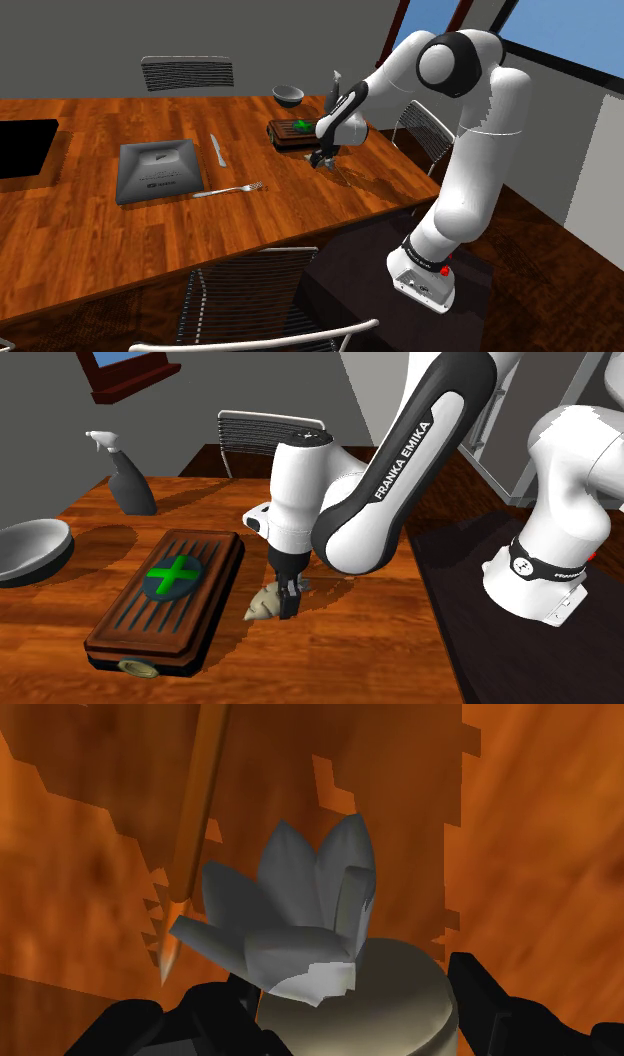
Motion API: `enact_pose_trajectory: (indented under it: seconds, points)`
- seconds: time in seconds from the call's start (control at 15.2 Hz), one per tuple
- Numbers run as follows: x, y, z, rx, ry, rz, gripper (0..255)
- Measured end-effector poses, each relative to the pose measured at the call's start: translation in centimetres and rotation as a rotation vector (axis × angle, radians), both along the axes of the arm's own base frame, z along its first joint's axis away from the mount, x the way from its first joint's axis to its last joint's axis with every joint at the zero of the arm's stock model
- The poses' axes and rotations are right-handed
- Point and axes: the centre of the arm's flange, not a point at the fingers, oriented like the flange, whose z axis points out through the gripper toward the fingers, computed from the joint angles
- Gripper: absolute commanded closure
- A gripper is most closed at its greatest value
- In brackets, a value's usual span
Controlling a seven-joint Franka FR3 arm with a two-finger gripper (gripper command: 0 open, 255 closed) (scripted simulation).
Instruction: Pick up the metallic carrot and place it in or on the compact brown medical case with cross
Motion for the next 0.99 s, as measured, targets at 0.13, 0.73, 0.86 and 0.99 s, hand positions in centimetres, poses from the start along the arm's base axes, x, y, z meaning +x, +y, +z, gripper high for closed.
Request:
enact_pose_trajectory:
  seconds: [0.13, 0.73, 0.86, 0.99]
  points:
    - [0.0, 0.0, 0.2, 0.0, 0.0, 0.0, 255]
    - [0.0, -0.1, 4.8, 0.0, -0.001, 0.0, 255]
    - [0.1, -0.1, 5.8, 0.0, -0.001, 0.0, 255]
    - [-0.1, 0.1, 6.8, 0.0, 0.0, 0.0, 255]
